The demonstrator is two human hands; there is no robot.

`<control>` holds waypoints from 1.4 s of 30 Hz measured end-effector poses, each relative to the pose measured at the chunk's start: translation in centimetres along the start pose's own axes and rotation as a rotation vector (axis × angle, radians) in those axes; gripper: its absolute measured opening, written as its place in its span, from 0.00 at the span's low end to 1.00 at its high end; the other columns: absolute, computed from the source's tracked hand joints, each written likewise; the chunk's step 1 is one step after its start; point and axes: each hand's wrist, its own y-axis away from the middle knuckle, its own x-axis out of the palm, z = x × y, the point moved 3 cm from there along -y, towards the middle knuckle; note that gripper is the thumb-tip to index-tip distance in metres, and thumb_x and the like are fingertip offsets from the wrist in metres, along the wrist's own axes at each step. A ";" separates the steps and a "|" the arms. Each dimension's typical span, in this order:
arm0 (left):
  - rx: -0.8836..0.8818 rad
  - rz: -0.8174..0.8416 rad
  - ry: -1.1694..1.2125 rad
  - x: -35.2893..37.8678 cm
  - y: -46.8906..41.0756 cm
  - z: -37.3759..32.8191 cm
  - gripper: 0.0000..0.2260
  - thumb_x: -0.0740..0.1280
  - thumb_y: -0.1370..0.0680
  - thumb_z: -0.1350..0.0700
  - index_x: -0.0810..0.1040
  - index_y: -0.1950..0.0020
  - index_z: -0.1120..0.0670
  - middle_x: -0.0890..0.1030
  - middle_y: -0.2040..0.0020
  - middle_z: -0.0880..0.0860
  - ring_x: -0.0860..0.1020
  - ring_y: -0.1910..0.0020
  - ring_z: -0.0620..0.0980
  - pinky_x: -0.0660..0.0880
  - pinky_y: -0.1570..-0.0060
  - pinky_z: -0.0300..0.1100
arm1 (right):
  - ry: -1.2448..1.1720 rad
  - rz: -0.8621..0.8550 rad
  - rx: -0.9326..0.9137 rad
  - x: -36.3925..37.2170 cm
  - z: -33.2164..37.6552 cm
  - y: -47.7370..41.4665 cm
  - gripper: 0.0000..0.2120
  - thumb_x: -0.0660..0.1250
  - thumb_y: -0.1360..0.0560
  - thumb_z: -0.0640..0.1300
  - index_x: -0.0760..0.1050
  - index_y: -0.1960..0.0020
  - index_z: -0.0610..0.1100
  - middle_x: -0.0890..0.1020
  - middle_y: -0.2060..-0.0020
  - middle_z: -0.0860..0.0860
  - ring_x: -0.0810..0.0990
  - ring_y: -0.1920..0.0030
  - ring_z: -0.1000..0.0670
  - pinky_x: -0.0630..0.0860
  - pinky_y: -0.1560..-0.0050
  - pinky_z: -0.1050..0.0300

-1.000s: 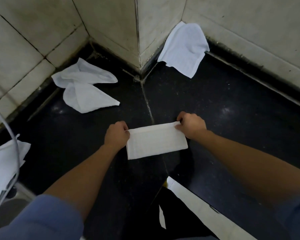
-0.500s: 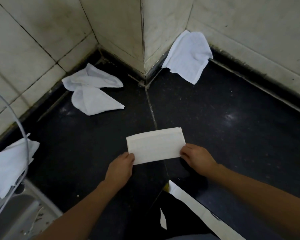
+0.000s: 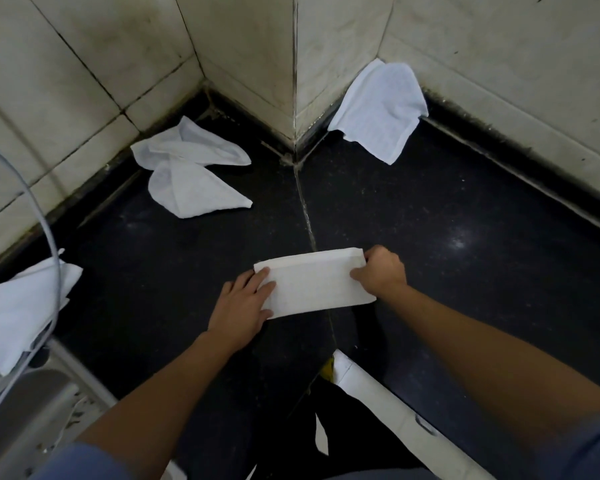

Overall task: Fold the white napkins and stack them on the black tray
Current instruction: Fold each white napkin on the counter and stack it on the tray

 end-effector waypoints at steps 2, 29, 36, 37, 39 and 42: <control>-0.018 0.003 0.025 0.0 0.1 -0.3 0.25 0.66 0.23 0.49 0.67 0.27 0.51 0.59 0.23 0.51 0.59 0.26 0.55 0.62 0.33 0.52 | -0.183 0.061 0.085 -0.3 0.0 -0.4 0.15 0.72 0.30 0.47 0.78 0.48 0.38 0.82 0.52 0.43 0.80 0.56 0.44 0.75 0.61 0.55; -0.414 -0.138 0.428 -0.4 8.0 4.8 0.14 0.67 0.23 0.51 0.76 0.38 0.51 0.76 0.42 0.50 0.74 0.43 0.47 0.72 0.44 0.42 | 0.058 0.213 -0.340 9.9 12.2 4.8 0.20 0.74 0.30 0.46 0.72 0.42 0.42 0.79 0.49 0.47 0.78 0.47 0.45 0.74 0.50 0.54; -0.236 -0.240 0.375 -2.7 4.0 1.8 0.11 0.65 0.22 0.56 0.78 0.40 0.54 0.75 0.42 0.51 0.73 0.45 0.50 0.72 0.47 0.42 | 0.126 0.076 -0.651 5.9 9.5 4.2 0.12 0.67 0.24 0.43 0.79 0.41 0.44 0.81 0.49 0.47 0.79 0.48 0.46 0.76 0.48 0.53; -0.182 -0.233 0.325 -3.0 3.1 1.1 0.12 0.64 0.22 0.57 0.78 0.40 0.55 0.74 0.40 0.52 0.72 0.43 0.51 0.71 0.47 0.43 | 0.231 -0.024 -0.738 5.1 8.8 4.3 0.13 0.64 0.23 0.42 0.78 0.39 0.44 0.79 0.45 0.47 0.77 0.44 0.46 0.76 0.46 0.51; -0.079 -0.171 0.196 -3.2 1.4 -0.1 0.14 0.61 0.21 0.57 0.75 0.36 0.55 0.69 0.32 0.53 0.68 0.36 0.54 0.68 0.42 0.45 | 0.421 -0.060 -0.853 4.5 7.7 4.6 0.18 0.62 0.21 0.43 0.73 0.32 0.43 0.73 0.33 0.45 0.70 0.34 0.44 0.73 0.40 0.47; 0.008 -0.030 -0.001 -2.8 -0.5 -1.0 0.18 0.61 0.21 0.53 0.70 0.31 0.53 0.57 0.24 0.54 0.58 0.27 0.55 0.61 0.34 0.49 | 0.634 0.095 -0.863 5.6 6.1 4.9 0.28 0.58 0.19 0.51 0.56 0.23 0.44 0.52 0.22 0.46 0.50 0.22 0.46 0.62 0.29 0.44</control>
